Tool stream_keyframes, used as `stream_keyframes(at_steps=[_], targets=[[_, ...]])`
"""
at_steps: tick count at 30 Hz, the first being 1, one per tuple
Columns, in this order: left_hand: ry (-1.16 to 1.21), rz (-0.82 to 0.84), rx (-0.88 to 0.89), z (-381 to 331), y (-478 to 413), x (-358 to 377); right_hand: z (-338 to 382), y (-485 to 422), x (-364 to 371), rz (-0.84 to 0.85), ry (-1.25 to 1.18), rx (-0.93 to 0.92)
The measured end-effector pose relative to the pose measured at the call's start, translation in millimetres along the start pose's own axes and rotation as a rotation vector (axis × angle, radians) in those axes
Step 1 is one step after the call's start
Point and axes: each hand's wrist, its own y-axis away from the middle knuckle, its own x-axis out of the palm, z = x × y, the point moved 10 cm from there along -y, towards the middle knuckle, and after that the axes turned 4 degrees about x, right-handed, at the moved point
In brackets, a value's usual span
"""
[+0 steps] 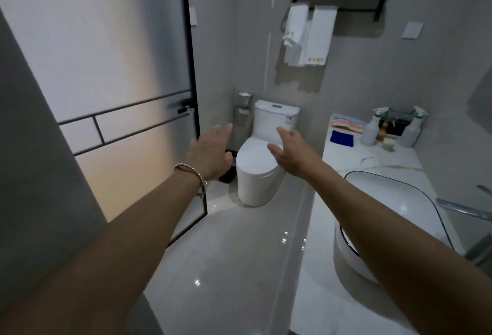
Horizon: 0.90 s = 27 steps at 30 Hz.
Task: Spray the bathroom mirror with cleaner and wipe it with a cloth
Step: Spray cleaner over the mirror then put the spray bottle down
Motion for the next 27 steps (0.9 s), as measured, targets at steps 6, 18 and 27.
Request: stream_keyframes(at_steps=[6,18,27], targets=[[0.005,0.021,0.035,74,-81,16,36,-81,47,0.018,-0.005,0.005],[0.018,0.109,0.150,88,-198,84,-14,-204,66,-0.004,0.007,0.182],[-0.068,0.089,0.118,150,-342,120,-21,-367,87,0.013,-0.014,0.107]])
